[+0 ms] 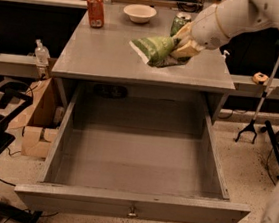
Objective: Place green jalapeno chip bag into top drawer
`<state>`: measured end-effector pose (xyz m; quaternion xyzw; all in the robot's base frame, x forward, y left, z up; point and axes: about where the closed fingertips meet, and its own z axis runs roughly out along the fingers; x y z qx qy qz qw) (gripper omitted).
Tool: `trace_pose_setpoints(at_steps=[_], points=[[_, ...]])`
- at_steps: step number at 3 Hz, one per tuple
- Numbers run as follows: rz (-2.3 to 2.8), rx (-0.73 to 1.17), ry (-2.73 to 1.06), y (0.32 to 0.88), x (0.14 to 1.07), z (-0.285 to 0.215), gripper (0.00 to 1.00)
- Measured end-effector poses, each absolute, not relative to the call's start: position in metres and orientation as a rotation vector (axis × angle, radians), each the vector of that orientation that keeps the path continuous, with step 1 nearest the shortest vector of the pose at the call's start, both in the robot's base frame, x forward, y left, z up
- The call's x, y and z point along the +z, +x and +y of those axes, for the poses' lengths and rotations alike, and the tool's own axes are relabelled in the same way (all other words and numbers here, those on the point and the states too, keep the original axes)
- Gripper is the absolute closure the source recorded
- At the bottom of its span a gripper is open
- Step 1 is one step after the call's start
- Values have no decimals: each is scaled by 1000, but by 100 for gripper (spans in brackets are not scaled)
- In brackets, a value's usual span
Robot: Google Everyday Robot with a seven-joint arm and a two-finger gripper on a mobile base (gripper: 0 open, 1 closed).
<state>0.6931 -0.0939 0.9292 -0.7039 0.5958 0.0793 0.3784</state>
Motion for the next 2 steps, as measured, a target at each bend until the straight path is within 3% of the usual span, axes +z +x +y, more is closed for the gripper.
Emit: trace_pose_setpoints(at_steps=[2], points=[[1496, 273, -1839, 646, 959, -87, 100]])
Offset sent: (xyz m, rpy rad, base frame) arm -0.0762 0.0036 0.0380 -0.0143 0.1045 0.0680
